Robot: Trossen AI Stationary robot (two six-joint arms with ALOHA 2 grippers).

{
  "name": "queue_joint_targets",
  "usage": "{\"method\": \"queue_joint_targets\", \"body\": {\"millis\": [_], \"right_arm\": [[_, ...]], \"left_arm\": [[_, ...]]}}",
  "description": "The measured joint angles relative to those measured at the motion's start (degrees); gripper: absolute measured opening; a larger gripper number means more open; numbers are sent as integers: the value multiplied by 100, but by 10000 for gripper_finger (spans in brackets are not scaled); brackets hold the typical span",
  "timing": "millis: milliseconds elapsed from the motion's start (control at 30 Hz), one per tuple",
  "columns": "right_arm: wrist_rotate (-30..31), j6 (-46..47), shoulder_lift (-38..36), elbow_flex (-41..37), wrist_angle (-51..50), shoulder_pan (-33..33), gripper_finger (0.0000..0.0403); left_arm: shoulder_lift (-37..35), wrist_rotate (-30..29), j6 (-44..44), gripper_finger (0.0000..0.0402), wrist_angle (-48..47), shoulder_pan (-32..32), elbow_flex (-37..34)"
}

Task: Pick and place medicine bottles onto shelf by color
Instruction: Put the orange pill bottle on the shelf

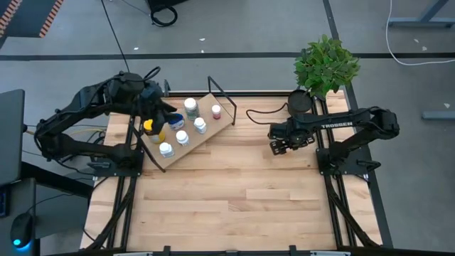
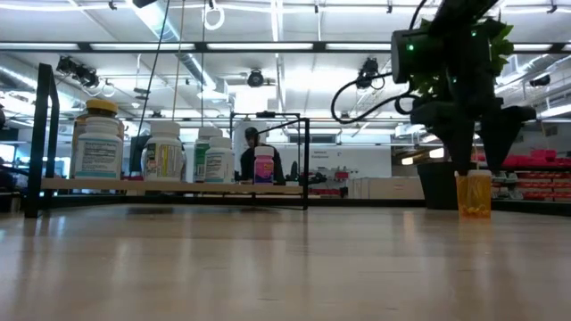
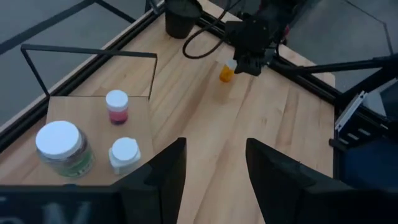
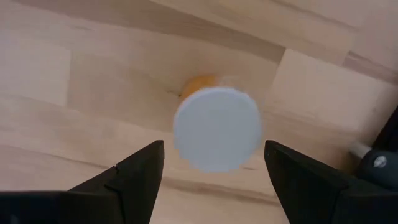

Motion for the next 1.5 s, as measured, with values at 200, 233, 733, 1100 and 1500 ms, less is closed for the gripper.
{"method": "queue_joint_targets", "body": {"millis": [200,233,733,1100,1500], "right_arm": [[-105,-560,0,-138,163,-177,284],[-140,-622,2,-164,234,-192,284],[-221,-1236,2,-351,427,-191,256],[-13,-1598,2,205,450,-57,210],[365,-1991,331,1687,785,243,212]], "left_arm": [[21,-116,-154,172,110,0,0],[21,-160,-156,172,134,0,0],[21,-450,-450,172,158,0,0],[23,-473,-489,172,158,0,0],[23,-558,-493,172,160,0,2]]}}
